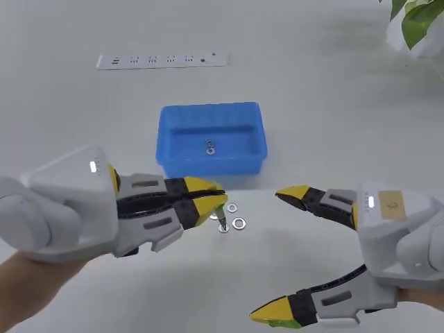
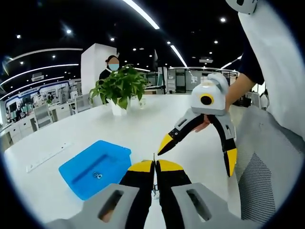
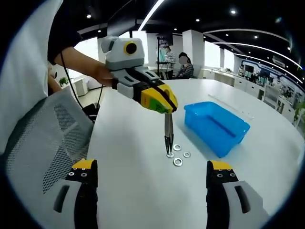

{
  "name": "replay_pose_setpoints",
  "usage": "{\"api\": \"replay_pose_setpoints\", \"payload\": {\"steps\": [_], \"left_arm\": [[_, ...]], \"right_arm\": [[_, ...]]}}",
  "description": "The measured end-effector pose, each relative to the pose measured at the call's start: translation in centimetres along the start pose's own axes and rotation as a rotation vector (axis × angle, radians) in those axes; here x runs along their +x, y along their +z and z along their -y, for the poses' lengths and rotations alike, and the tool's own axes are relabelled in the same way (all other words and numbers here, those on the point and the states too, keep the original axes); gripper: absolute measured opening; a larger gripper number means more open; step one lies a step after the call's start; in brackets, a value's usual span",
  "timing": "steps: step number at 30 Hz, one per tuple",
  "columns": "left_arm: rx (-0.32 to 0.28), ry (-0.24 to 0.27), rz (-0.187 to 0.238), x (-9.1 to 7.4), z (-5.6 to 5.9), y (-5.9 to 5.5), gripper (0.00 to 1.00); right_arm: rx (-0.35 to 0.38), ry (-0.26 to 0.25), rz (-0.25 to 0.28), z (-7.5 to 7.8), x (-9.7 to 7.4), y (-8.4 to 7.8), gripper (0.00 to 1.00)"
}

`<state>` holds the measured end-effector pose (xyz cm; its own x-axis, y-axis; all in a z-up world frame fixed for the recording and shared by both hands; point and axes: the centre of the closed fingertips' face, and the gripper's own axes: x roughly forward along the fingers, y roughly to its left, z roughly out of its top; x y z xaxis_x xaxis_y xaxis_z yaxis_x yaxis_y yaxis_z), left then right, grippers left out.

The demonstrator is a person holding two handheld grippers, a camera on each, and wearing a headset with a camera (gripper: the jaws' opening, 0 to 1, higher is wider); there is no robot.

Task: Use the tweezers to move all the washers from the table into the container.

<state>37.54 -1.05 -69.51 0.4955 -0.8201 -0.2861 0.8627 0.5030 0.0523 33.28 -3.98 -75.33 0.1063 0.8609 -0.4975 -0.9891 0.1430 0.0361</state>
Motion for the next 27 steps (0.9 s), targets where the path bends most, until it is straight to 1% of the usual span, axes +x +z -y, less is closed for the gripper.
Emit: {"api": "replay_pose_setpoints", "payload": {"steps": [4, 11, 15, 17, 20, 21, 23, 24, 26, 27], "left_arm": [[0.007, -0.006, -0.013, 0.1, 0.0, -0.4, 0.05], [0.003, -0.023, -0.025, 0.2, 0.3, -0.8, 0.05], [0.004, -0.018, -0.029, 0.1, 0.1, -0.8, 0.05], [-0.004, -0.027, -0.037, 0.2, 0.2, -0.8, 0.05], [-0.01, -0.039, -0.051, 0.3, 0.3, -0.7, 0.06], [-0.006, -0.045, -0.056, 0.4, 0.4, -0.7, 0.06], [-0.013, -0.053, -0.061, 0.4, 0.3, -0.8, 0.06], [-0.02, -0.055, -0.063, 0.5, 0.3, -0.8, 0.06], [-0.017, -0.068, -0.069, 0.5, 0.5, -0.8, 0.06], [-0.016, -0.072, -0.07, 0.6, 0.6, -0.8, 0.06]], "right_arm": [[0.01, 0.0, 0.001, -0.1, 0.0, -0.1, 0.95], [0.019, -0.003, -0.001, -0.1, 0.1, -0.3, 0.94], [0.03, -0.003, 0.006, -0.1, 0.3, 0.0, 0.94], [0.037, 0.001, 0.009, -0.1, 0.5, 0.1, 0.93], [0.042, 0.02, 0.009, -0.1, 1.2, 0.4, 0.92], [0.049, 0.035, 0.004, -0.1, 1.5, 0.5, 0.92], [0.04, 0.05, 0.0, -0.1, 2.0, 0.6, 0.89], [0.025, 0.061, -0.004, 0.0, 2.4, 0.7, 0.88], [0.013, 0.083, -0.014, 0.2, 2.9, 1.0, 0.83], [0.01, 0.089, -0.011, 0.3, 3.0, 1.2, 0.81]]}}
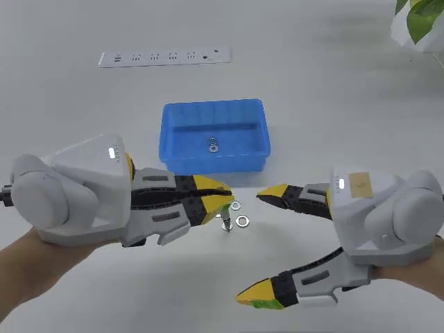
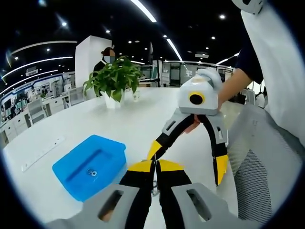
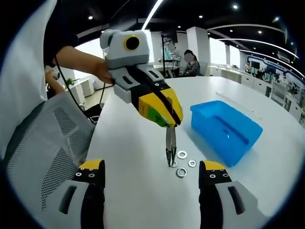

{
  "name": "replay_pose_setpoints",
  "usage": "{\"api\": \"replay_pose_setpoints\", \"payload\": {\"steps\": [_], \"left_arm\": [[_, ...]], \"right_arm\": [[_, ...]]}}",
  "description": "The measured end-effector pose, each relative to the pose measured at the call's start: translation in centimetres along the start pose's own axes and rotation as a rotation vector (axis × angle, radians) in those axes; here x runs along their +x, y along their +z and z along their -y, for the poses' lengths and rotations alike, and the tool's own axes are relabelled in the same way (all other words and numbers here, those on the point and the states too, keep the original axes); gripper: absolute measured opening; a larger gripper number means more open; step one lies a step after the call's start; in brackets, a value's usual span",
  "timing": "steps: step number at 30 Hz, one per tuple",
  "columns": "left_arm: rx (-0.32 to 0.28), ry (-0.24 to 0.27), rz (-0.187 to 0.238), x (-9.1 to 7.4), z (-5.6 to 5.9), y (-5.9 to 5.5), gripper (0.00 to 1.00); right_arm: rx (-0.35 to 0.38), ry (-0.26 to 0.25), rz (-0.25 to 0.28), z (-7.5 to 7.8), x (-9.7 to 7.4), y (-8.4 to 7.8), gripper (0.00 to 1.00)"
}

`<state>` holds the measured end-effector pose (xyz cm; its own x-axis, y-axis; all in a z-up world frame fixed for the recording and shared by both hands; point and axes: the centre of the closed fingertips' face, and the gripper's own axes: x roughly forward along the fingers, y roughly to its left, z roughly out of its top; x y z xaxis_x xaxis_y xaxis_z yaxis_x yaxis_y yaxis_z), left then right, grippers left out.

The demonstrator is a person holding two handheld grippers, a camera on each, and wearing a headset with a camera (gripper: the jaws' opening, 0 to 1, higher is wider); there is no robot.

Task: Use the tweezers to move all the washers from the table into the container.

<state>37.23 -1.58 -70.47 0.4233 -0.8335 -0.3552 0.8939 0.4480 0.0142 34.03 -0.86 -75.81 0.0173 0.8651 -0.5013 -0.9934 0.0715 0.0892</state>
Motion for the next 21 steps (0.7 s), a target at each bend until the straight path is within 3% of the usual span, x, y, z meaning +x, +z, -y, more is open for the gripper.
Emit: {"api": "replay_pose_setpoints", "payload": {"steps": [5, 12, 21], "left_arm": [[-0.007, -0.048, -0.011, 0.1, 0.9, 0.0, 0.06], [-0.015, -0.059, -0.036, -0.1, 0.7, -0.4, 0.06], [-0.019, -0.053, -0.052, 0.0, 0.7, -0.5, 0.06]], "right_arm": [[-0.015, 0.019, -0.002, 0.8, 0.9, 0.7, 0.73], [-0.041, 0.09, -0.06, 1.1, 2.7, -0.1, 0.55], [-0.092, 0.149, -0.096, 1.0, 3.0, -0.3, 0.29]]}}
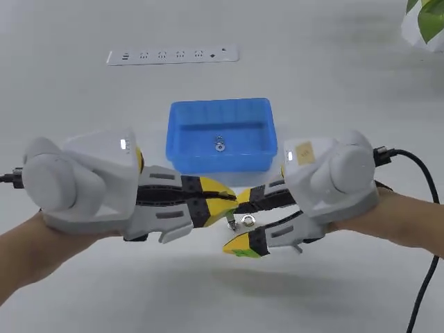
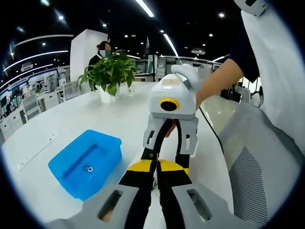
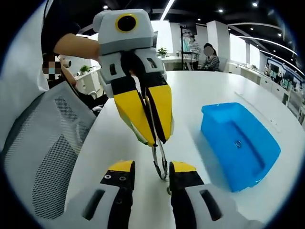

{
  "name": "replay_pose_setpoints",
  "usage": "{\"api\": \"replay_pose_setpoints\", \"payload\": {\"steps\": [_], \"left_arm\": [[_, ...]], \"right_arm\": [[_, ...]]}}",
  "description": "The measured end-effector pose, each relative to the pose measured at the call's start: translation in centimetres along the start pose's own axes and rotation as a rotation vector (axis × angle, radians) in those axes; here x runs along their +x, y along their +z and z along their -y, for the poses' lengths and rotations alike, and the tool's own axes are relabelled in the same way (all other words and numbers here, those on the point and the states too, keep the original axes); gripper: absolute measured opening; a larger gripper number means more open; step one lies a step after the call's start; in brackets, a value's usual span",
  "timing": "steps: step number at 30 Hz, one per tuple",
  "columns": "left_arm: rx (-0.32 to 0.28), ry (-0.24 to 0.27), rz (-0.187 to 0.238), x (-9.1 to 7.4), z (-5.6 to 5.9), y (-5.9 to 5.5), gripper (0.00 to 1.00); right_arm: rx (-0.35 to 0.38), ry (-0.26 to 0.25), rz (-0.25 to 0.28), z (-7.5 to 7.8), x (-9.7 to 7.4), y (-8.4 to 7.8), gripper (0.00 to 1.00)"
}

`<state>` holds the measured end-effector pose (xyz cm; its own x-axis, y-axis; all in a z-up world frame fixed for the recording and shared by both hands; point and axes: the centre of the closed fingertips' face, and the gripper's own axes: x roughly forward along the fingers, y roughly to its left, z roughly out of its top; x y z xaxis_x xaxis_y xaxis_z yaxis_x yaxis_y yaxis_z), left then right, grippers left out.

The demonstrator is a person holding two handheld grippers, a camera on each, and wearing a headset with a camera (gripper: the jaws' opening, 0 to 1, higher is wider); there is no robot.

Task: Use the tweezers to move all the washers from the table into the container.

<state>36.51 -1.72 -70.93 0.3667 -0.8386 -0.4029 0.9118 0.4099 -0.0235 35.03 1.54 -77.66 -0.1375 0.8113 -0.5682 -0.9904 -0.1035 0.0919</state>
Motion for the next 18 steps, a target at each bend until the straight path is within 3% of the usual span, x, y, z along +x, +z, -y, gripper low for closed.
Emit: {"api": "replay_pose_setpoints", "payload": {"steps": [18], "left_arm": [[0.01, -0.008, -0.015, 0.09, 0.14, -0.27, 0.06]], "right_arm": [[-0.014, 0.039, -0.015, 0.65, 0.03, 0.19, 0.16]]}}
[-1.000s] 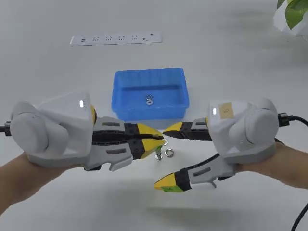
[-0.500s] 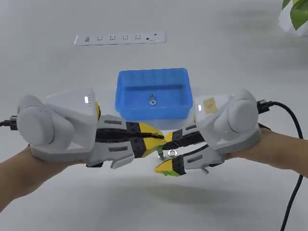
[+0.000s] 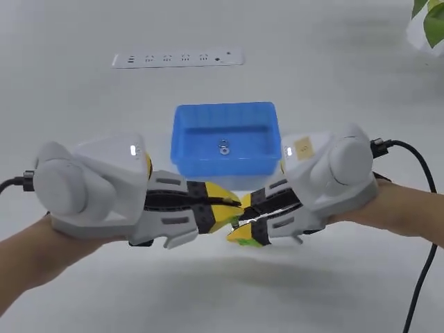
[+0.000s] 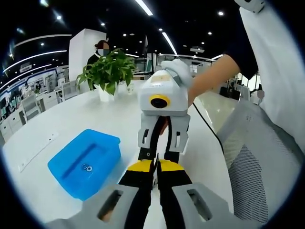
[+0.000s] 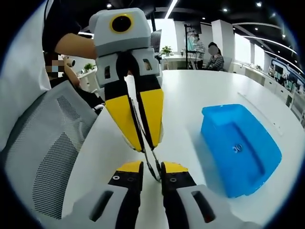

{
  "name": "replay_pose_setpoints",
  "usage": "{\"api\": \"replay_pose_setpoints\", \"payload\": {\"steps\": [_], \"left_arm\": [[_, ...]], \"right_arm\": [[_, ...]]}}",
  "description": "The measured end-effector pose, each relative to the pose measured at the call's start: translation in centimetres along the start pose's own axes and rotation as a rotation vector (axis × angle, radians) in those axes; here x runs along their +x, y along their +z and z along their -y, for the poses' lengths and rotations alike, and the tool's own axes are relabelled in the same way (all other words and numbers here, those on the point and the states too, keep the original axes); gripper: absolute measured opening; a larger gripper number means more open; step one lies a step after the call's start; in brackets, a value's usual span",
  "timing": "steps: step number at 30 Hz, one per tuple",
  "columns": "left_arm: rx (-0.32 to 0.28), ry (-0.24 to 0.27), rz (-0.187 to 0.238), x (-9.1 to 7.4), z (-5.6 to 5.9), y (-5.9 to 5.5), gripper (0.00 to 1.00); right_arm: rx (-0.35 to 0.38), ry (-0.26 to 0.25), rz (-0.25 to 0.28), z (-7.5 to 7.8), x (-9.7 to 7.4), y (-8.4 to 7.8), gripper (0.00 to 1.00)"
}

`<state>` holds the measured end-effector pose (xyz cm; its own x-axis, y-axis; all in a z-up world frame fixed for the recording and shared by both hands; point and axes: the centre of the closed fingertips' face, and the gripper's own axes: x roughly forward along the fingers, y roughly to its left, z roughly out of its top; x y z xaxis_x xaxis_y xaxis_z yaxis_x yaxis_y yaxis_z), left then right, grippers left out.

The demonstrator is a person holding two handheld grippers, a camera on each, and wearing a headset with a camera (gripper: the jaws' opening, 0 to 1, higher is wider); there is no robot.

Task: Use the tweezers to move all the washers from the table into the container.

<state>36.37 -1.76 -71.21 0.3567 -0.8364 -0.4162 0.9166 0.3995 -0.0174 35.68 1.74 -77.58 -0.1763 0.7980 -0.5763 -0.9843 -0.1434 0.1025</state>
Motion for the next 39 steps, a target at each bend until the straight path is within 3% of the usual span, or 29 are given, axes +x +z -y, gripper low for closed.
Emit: {"api": "replay_pose_setpoints", "payload": {"steps": [9, 14, 22, 28, 34, 37, 39], "left_arm": [[0.014, 0.038, -0.011, 0.1, -0.7, 0.0, 0.07], [-0.025, 0.063, -0.007, 0.1, -1.1, -0.1, 0.08], [-0.039, 0.025, -0.014, -0.4, 0.1, -0.3, 0.2], [-0.05, 0.037, -0.047, -1.2, 0.7, -1.0, 0.24], [-0.162, 0.134, 0.03, -2.8, 0.4, -0.4, 0.29], [-0.174, 0.179, 0.04, -3.7, 0.2, -0.6, 0.32], [-0.241, 0.212, 0.065, -4.3, 0.1, -0.6, 0.37]], "right_arm": [[-0.045, 0.014, 0.005, 0.4, 0.0, 0.0, 0.11], [-0.069, 0.003, 0.013, 0.5, 0.0, -0.1, 0.1], [-0.075, -0.017, 0.043, 0.3, -0.2, -0.1, 0.09], [-0.082, -0.023, 0.044, 0.1, -0.1, 0.1, 0.09], [-0.099, -0.034, 0.049, -0.1, -0.5, 0.9, 0.09], [-0.108, -0.041, 0.054, -0.1, -0.9, 1.5, 0.09], [-0.113, -0.049, 0.061, 0.0, -1.2, 1.9, 0.09]]}}
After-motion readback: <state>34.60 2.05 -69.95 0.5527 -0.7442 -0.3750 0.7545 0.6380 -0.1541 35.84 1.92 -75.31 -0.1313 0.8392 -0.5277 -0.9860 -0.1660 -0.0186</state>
